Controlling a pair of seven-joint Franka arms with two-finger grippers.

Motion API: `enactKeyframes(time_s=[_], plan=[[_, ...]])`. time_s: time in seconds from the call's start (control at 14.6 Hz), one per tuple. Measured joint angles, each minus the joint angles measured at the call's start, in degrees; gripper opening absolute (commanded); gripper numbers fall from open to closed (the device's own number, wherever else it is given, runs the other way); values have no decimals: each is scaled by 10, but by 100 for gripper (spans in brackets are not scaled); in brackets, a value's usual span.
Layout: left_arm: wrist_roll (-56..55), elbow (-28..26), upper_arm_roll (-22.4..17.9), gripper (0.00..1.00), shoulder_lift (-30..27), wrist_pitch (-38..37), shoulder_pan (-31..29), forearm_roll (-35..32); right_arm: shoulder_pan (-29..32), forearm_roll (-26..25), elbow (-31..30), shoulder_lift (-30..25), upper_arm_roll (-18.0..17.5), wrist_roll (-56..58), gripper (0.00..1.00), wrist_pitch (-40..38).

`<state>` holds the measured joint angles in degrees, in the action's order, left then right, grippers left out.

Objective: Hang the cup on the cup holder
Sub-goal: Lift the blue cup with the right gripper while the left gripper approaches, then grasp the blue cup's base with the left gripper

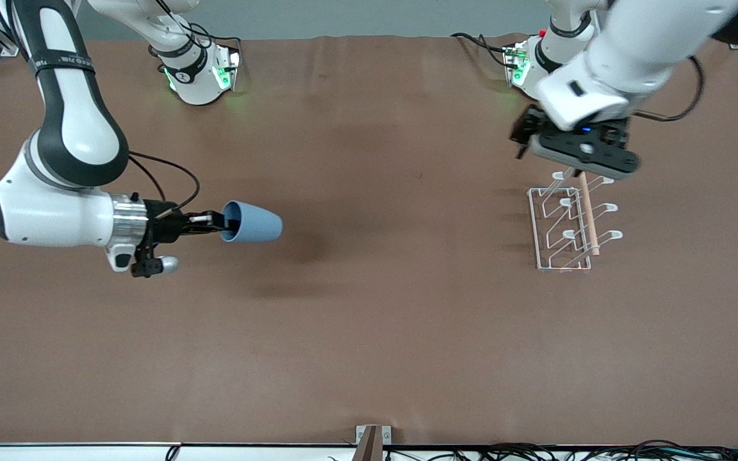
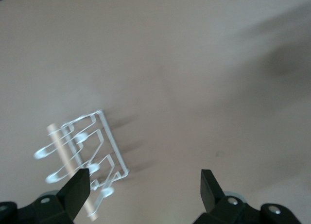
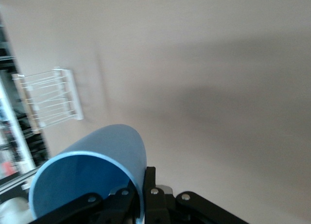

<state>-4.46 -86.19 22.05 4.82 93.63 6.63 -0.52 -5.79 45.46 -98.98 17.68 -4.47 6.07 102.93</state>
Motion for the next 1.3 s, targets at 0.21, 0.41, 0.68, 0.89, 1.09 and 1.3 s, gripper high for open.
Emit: enactKeyframes(time_s=[0.21, 0.41, 0.68, 0.89, 1.09, 1.3], plan=[[1, 6, 9, 100, 24, 40, 41, 17, -21, 69, -2, 0, -1, 0, 0, -15], [3, 32, 9, 100, 56, 50, 84, 37, -27, 148, -9, 3, -1, 1, 0, -53], [1, 67, 10, 100, 94, 109, 146, 41, -35, 217, -13, 16, -1, 7, 0, -80], [2, 77, 10, 100, 108, 150, 178, 65, -37, 277, -13, 29, -1, 26, 0, -130], [2, 80, 10, 100, 122, 195, 197, 72, -39, 288, -13, 34, -1, 32, 0, -165], [2, 98, 9, 100, 148, 220, 215, 72, -40, 293, -13, 34, -1, 33, 0, -191]])
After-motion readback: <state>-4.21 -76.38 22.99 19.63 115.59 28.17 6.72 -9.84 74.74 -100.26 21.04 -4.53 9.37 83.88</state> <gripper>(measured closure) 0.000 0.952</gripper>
